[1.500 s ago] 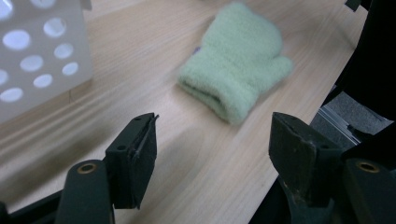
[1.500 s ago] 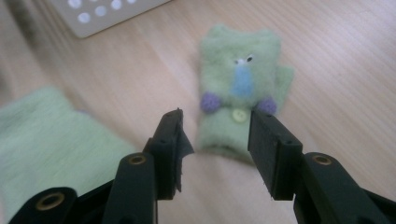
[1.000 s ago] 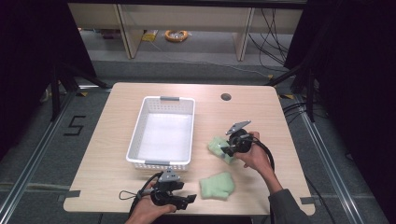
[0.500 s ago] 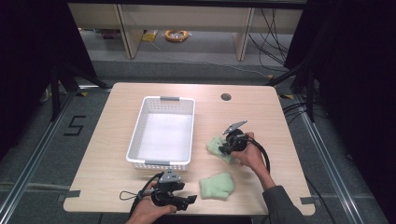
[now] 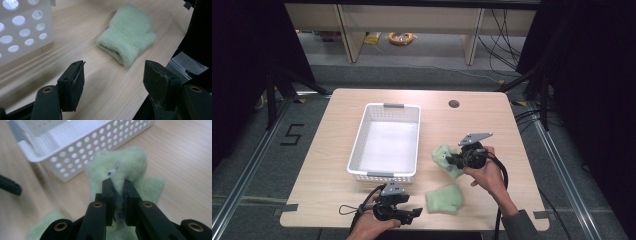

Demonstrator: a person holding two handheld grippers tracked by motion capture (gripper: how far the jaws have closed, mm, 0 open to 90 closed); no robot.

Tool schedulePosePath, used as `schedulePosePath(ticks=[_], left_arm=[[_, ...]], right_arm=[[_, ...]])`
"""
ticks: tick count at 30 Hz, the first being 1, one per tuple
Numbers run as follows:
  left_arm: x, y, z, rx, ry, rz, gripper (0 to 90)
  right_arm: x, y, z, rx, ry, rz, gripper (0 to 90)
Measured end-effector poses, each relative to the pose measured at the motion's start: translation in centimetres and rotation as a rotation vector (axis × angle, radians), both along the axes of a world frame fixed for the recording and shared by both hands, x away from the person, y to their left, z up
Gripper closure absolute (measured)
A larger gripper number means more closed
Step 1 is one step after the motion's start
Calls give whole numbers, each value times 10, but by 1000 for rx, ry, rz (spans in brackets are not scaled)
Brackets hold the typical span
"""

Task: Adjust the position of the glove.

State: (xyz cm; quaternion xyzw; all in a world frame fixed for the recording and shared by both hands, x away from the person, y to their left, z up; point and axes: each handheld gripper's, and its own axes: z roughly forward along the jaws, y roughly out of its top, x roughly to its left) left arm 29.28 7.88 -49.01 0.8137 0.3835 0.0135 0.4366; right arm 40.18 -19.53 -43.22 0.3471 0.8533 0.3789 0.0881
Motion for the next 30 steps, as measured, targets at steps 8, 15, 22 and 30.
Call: schedulePosePath(ticks=[8,15,22,30], left_arm=[[-5,-5,3,-1,-17,-21,347],[-12,-11,4,-7,-25,-35,354],[-17,-21,3,3,-41,-52,351],[-21,-29,1,33,-54,-76,347]], right_arm=[[-48,4,-4,50,21,30,824],[-67,14,-17,63,73,37,821],[-69,18,-24,78,90,22,818],[-74,32,-31,77,102,20,809]])
